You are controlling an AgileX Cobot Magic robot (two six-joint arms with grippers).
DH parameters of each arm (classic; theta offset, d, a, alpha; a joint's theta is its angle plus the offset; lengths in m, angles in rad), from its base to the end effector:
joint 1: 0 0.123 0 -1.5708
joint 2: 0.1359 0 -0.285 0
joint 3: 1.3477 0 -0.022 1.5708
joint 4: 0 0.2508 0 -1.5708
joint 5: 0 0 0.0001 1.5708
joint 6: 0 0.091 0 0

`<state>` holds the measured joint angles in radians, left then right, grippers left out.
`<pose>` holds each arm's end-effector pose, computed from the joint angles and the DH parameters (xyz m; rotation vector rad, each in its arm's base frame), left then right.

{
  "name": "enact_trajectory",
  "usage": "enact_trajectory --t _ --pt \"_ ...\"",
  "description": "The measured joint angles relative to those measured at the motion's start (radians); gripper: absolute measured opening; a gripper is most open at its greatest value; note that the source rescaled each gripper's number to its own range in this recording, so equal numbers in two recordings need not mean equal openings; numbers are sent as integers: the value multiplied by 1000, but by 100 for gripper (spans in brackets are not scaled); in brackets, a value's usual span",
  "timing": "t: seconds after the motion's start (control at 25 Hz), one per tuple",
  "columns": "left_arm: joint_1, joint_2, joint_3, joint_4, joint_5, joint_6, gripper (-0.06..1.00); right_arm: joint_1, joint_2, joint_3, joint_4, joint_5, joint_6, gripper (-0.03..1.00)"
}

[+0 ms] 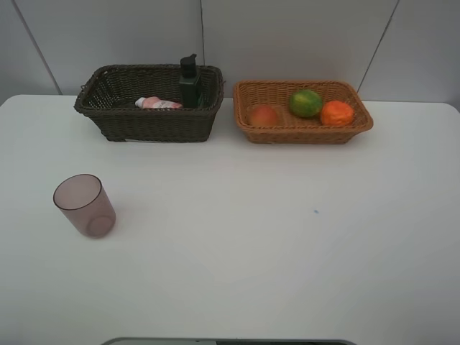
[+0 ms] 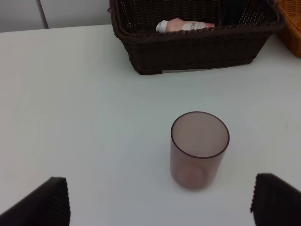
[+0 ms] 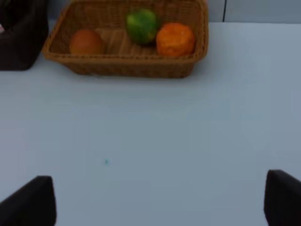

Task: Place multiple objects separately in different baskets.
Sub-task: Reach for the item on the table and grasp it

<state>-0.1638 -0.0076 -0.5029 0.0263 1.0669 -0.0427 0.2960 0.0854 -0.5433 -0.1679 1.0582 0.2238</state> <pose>-0.0062 0.0031 0.2776 0.1220 2.0375 -0.0979 0.0074 -0.0116 0.2906 -0.0716 2.0727 0.1161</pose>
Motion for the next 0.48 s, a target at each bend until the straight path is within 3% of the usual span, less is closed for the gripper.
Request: enact_trajectory --t 0.48 --pt "0 0 0 0 0 0 100 0 -2 3 -12 -17 -48 88"
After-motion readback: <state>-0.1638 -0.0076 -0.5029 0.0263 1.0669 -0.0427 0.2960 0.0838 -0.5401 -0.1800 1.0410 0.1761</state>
